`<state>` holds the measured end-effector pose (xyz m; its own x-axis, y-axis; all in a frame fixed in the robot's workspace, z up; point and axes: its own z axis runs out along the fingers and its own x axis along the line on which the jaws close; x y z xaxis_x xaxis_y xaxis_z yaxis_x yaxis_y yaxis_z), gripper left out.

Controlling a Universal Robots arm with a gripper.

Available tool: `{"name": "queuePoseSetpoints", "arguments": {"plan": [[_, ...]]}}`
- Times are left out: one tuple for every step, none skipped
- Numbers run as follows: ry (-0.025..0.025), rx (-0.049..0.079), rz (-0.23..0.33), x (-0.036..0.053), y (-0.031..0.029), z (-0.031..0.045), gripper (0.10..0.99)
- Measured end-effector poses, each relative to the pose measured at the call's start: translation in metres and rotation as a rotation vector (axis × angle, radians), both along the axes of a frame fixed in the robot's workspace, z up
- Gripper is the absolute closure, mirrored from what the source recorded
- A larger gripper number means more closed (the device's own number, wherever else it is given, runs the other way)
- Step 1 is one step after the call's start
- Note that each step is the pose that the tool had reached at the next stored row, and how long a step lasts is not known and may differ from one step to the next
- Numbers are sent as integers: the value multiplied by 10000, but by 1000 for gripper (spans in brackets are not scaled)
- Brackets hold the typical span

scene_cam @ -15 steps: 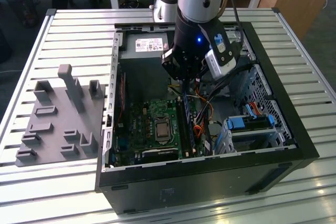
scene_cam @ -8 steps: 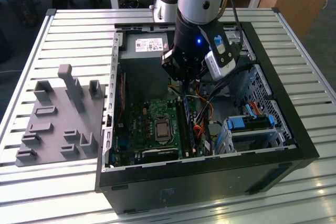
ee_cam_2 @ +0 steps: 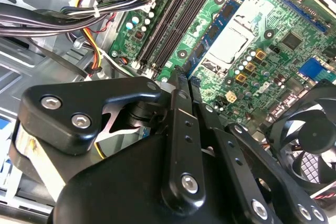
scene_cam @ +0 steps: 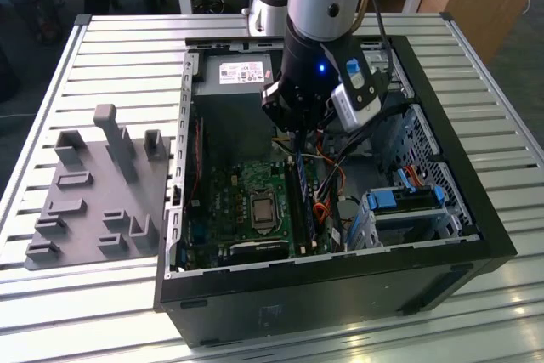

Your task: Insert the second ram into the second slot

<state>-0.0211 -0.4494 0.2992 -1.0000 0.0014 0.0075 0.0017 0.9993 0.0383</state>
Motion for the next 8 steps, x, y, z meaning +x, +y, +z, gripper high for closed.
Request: {"name": "queuePoseSetpoints", "arguments": {"plan": [[0, 0, 0, 0, 0, -2, 949], [0, 0, 0, 0, 0, -4, 949], [1, 0, 0, 0, 0, -7, 949], [0, 0, 0, 0, 0, -9, 949], [0, 0, 0, 0, 0, -11, 949], [0, 0, 0, 0, 0, -12, 949], [0, 1, 0, 0, 0, -14, 949], [0, 1, 0, 0, 0, -16, 949]]}}
